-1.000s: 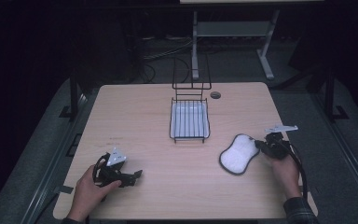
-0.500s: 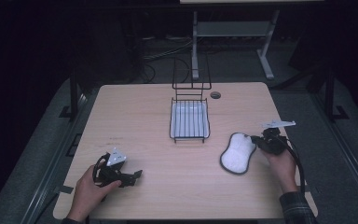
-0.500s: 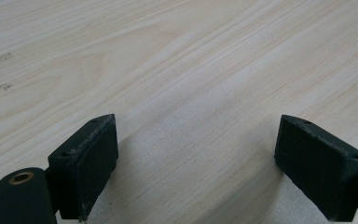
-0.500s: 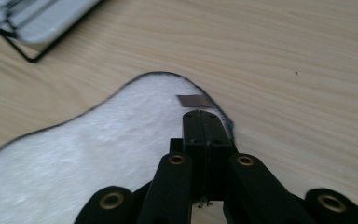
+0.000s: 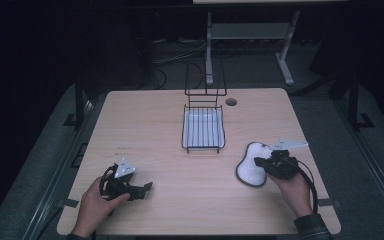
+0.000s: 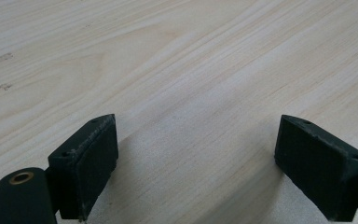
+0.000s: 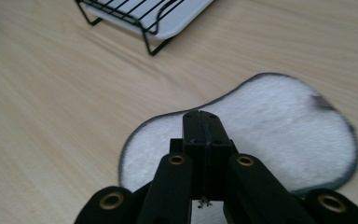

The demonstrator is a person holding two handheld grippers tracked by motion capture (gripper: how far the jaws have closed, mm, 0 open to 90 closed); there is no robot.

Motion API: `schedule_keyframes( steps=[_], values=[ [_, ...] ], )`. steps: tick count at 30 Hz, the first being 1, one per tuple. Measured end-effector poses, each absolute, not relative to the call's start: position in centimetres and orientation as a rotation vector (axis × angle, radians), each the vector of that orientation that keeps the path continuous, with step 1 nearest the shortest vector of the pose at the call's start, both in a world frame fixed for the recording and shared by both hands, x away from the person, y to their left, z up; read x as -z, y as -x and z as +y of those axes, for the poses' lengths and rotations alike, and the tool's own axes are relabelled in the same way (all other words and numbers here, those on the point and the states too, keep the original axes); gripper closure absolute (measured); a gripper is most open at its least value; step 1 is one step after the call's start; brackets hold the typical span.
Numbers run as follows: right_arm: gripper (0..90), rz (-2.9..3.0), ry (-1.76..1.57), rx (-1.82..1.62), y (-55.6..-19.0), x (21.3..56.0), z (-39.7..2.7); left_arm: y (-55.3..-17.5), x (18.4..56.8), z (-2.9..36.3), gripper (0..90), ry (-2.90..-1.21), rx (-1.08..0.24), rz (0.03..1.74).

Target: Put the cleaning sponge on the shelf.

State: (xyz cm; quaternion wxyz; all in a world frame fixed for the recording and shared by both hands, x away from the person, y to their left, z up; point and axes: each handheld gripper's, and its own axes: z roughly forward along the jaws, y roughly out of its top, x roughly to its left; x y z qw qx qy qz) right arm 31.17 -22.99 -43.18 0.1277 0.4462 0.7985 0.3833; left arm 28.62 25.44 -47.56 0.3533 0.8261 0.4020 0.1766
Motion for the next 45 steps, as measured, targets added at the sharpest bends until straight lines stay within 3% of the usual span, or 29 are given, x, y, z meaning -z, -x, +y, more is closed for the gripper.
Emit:
schedule_keyframes(
  steps=[16,45],
  values=[
    [89.9,2.464,-1.246,-1.052,-30.4,45.3,-19.6,-28.6,47.6,25.4,12.6,-2.136,-0.457,1.040],
    [89.9,2.424,-1.316,-1.049,-28.0,45.4,-23.5,-28.6,47.6,25.4,12.6,-2.136,-0.457,1.039]
  ],
)
